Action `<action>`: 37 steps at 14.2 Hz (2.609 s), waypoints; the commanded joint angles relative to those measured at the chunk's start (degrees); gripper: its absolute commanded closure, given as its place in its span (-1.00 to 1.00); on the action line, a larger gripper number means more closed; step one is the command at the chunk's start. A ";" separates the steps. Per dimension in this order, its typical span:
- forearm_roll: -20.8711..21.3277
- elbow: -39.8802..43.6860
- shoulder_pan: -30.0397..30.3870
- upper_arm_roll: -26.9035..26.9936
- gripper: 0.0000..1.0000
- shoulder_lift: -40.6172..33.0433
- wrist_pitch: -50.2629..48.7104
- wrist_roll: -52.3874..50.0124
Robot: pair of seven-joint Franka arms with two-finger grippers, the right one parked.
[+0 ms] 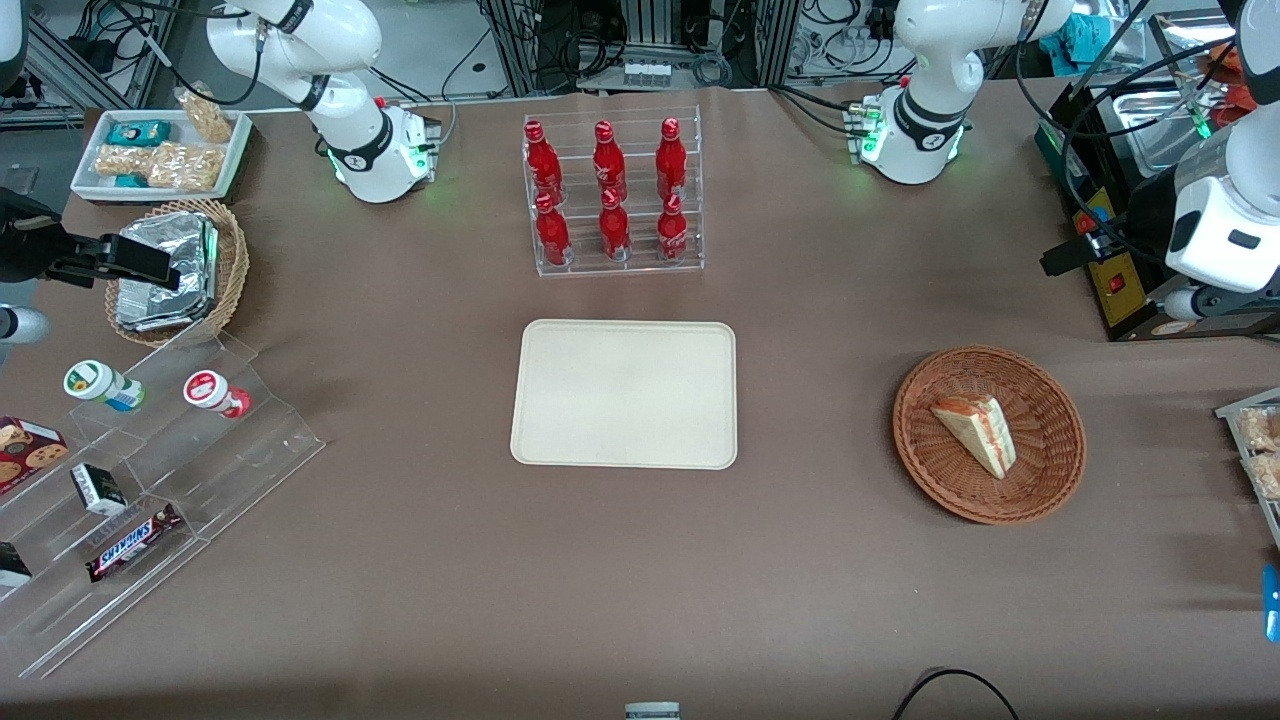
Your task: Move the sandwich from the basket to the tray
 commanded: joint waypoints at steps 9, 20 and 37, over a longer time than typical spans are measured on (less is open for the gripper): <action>-0.66 1.06 -0.38 0.41 -1.00 0.99 -0.19 0.29; -0.58 0.36 -0.03 0.50 -1.00 2.48 -5.62 -0.06; 0.13 -31.10 2.00 0.50 -1.00 4.85 44.26 -9.36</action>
